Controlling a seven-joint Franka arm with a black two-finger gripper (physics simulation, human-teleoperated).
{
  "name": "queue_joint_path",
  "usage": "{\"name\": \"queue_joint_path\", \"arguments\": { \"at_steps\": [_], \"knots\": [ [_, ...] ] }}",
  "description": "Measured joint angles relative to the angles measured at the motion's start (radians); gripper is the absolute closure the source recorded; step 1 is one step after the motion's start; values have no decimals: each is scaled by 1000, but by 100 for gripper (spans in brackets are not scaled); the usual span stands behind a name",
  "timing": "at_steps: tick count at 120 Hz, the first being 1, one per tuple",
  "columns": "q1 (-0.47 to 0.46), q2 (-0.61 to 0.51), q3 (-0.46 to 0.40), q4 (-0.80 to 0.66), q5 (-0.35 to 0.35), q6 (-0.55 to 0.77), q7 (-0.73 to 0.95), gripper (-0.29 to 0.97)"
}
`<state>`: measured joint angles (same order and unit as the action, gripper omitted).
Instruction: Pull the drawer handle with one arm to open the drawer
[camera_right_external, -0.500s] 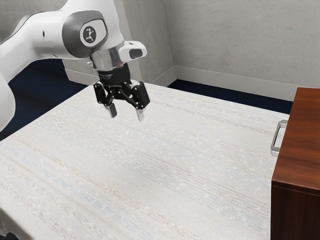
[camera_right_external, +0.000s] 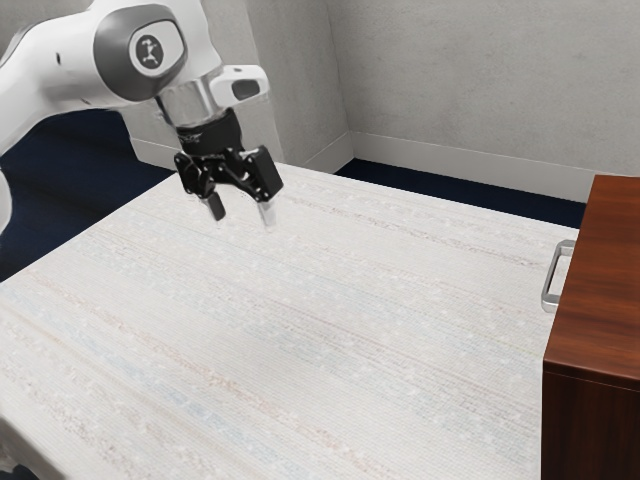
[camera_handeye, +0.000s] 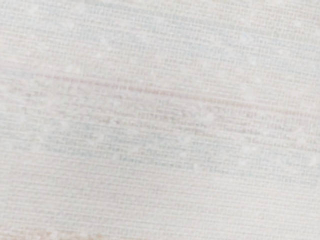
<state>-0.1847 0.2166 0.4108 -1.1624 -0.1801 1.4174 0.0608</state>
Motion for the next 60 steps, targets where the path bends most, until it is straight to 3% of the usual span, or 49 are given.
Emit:
{"name": "queue_joint_path", "arguments": {
  "at_steps": [22,45,60],
  "knots": [
    [-161,-49,-27,100,75,-68,-63,0],
    [-186,-24,-102,88,77,-49,-171,0],
    [-155,81,-103,68,52,-3,-229,0]
  ]
}}
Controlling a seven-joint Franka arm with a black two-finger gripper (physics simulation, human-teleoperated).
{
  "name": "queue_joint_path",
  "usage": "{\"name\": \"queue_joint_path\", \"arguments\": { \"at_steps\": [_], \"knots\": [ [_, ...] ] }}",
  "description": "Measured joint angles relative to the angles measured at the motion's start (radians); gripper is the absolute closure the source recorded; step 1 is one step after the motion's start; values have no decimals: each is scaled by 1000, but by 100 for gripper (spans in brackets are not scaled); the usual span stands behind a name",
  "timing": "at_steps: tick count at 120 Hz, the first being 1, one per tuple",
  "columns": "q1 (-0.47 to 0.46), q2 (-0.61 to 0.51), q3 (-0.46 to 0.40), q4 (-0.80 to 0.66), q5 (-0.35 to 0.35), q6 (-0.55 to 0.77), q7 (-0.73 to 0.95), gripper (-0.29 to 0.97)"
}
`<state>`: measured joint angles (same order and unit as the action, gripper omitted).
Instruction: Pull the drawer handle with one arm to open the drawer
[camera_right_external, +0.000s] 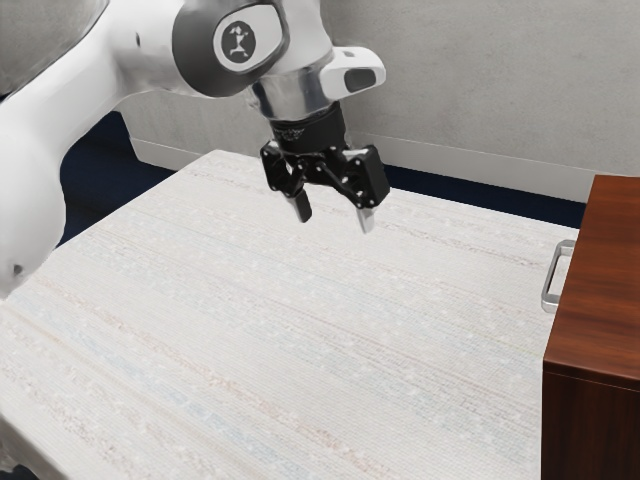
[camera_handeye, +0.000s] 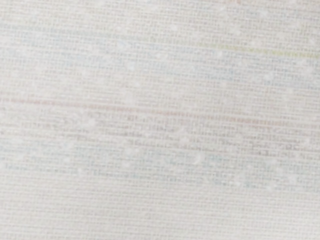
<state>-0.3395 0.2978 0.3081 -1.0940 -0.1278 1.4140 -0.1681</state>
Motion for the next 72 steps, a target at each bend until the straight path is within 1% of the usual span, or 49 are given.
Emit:
{"name": "queue_joint_path", "arguments": {
  "at_steps": [11,31,72],
  "knots": [
    [28,64,-1,-3,-11,47,-35,0],
    [54,129,-18,2,-24,142,-89,0],
    [63,183,-84,10,-53,291,-186,0]
  ]
}}
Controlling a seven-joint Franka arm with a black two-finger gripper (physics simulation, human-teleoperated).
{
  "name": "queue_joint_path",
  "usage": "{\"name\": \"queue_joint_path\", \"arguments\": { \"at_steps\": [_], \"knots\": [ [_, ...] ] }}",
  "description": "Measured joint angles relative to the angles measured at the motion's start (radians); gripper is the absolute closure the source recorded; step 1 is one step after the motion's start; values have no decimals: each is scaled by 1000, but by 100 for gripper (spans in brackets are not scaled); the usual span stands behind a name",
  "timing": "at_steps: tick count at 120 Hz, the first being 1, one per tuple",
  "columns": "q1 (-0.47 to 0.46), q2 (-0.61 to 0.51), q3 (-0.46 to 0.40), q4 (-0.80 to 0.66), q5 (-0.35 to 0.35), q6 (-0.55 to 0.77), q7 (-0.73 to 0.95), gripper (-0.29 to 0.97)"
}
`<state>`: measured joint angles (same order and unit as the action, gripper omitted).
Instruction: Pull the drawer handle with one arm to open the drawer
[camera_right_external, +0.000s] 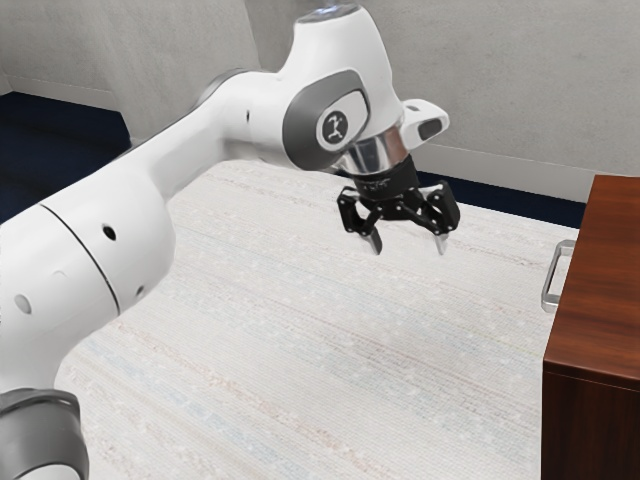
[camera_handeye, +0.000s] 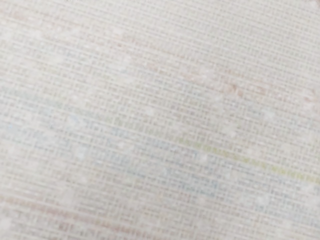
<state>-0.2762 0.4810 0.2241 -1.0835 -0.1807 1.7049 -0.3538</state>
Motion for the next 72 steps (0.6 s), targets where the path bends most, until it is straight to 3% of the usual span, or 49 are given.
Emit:
{"name": "queue_joint_path", "arguments": {
  "at_steps": [40,54,72],
  "knots": [
    [8,10,-41,9,-81,71,-71,0],
    [75,26,-148,15,-109,89,-89,0],
    [71,36,-178,19,-119,115,-114,0]
  ]
}}
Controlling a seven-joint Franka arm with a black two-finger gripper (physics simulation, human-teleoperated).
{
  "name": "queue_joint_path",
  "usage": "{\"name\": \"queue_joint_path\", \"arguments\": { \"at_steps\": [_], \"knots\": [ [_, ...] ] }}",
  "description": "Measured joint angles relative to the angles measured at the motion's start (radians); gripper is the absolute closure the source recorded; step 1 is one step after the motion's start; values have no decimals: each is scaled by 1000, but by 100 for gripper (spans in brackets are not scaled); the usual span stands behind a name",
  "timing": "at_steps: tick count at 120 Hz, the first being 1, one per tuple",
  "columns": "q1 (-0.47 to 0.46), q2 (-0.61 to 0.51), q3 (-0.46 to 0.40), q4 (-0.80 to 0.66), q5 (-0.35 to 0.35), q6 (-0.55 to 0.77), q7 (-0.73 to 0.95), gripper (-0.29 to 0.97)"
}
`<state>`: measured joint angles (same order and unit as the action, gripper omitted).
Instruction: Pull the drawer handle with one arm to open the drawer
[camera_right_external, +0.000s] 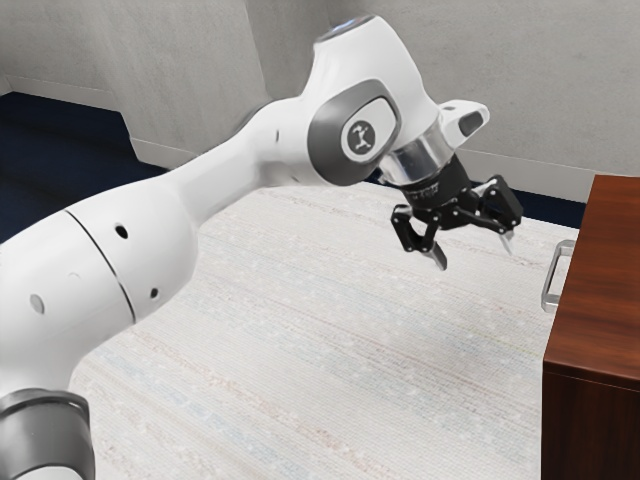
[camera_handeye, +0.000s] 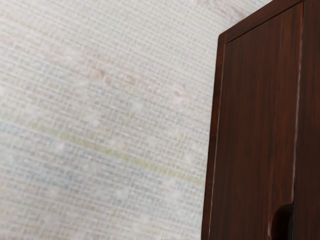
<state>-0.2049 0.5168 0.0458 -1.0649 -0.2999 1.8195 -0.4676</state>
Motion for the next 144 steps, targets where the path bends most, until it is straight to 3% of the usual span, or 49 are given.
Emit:
{"name": "queue_joint_path", "arguments": {
  "at_steps": [60,144],
  "knots": [
    [-50,31,-2,13,-4,70,-72,1],
    [-35,50,-30,15,-4,104,-124,23]
  ]
}}
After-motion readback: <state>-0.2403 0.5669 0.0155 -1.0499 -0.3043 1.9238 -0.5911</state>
